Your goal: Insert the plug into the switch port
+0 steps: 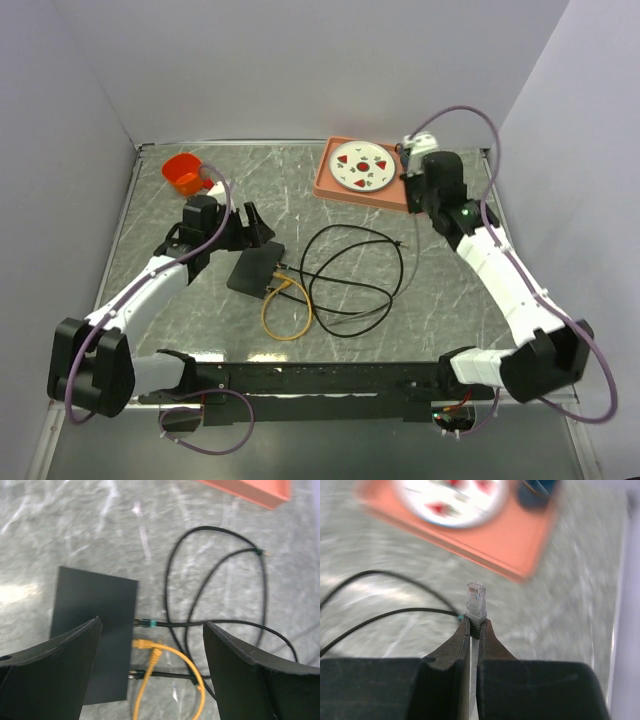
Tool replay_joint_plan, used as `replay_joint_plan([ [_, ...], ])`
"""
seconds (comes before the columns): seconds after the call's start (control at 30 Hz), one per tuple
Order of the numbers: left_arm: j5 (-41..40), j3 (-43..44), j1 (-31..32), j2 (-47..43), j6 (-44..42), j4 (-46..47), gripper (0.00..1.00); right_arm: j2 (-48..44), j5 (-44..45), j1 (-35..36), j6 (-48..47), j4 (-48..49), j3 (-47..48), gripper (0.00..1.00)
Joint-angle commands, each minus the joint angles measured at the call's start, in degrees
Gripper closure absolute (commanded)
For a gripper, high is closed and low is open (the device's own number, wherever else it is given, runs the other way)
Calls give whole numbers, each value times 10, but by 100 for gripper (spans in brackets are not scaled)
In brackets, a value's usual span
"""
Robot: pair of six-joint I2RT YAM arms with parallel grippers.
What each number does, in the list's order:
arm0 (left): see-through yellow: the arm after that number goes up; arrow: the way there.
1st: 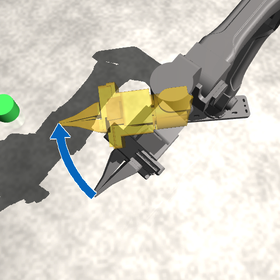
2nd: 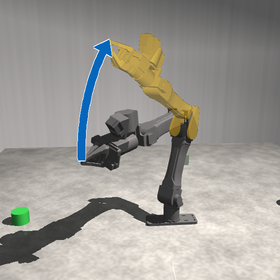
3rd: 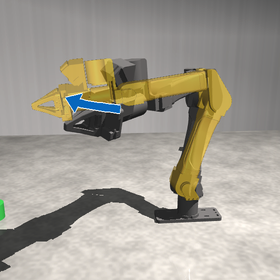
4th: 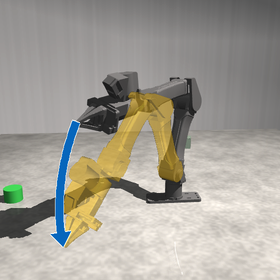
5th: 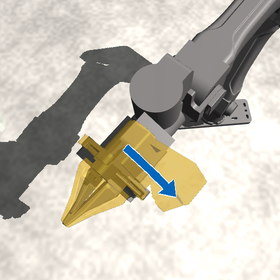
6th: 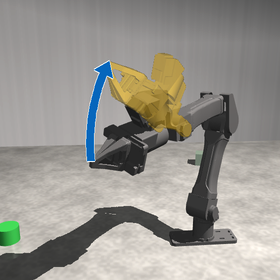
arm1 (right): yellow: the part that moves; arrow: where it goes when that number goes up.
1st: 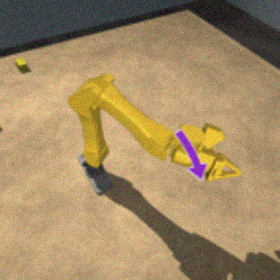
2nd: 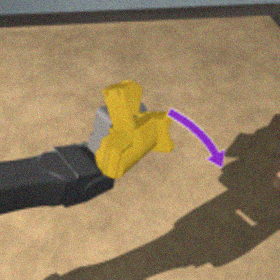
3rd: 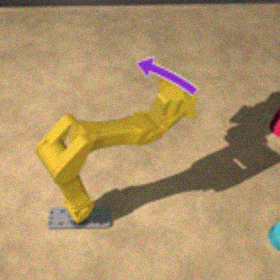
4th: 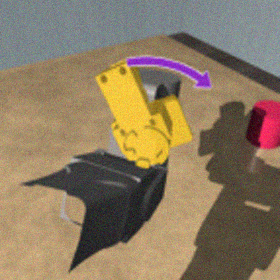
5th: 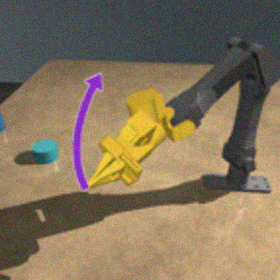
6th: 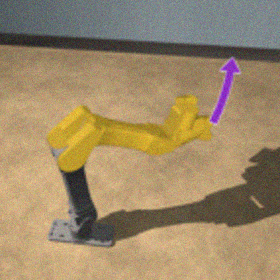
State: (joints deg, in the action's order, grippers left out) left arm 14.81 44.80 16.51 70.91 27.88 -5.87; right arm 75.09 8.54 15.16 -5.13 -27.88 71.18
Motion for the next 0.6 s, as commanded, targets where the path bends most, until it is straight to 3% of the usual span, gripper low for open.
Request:
replay_joint_plan([
  [0.0, 113, 14, 0, -66, -11, 52, 12, -42, -157, 84, -157, 47, -42, 100],
  [0.17, 235, -41, 2, -136, 35, 213, 14, -50, -363, 125, -214, 97, -90, 100],
  [0.27, 285, -59, 2, -176, 48, 262, 14, -50, -415, 153, -218, 149, -126, 100],
  [0.43, 347, -59, 20, -190, 32, 262, 16, -65, -441, 216, -246, 227, -197, 100],
  [0.57, 317, -46, 71, -171, -19, 215, 23, -49, -496, 241, -254, 210, -178, 100],
])
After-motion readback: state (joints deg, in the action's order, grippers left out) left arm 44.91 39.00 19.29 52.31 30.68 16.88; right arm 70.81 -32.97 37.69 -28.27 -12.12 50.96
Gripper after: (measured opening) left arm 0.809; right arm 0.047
